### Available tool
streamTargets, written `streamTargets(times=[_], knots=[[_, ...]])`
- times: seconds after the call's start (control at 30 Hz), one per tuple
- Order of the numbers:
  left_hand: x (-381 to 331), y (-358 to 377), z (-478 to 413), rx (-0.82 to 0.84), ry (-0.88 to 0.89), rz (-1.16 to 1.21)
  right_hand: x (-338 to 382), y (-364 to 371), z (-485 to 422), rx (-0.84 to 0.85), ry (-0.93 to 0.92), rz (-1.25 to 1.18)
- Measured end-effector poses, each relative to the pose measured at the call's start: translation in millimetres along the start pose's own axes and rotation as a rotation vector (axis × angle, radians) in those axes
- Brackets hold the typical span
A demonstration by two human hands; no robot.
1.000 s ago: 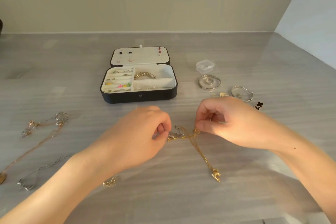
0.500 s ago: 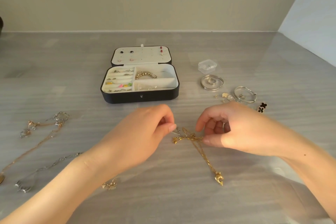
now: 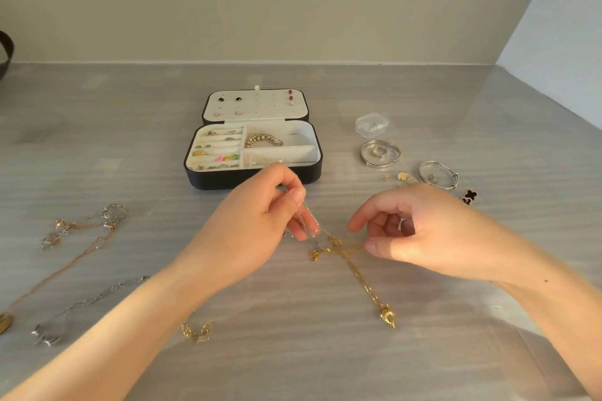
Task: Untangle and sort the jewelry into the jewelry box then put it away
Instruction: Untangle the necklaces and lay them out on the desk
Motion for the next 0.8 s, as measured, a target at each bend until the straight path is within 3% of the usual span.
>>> streamTargets(times=[0.17, 0.53, 0.7, 0.8], knots=[[10, 5, -10, -0.089, -0.038, -0.016, 1, 0, 0, -0.013, -0.004, -0.018], [12, 10, -15, -0.189, 0.063, -0.364, -1, 5, -8, -0.147, 0.035, 0.128], [7, 7, -12, -0.292, 0.257, -0.688, -4, 6, -8, -0.158, -0.016, 0.117], [3, 7, -5, -0.209, 0.329, -0.649, -4, 4, -6, -0.157, -0.046, 0.174]])
Point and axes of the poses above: each hand's wrist, its own z-axis away from the middle knuckle, its own y-axis out of the palm, x = y × z, the point moved 3 cm from there along -z, towards the middle knuckle, and after that the axes turned 3 degrees about y, right-handed, at the moved point
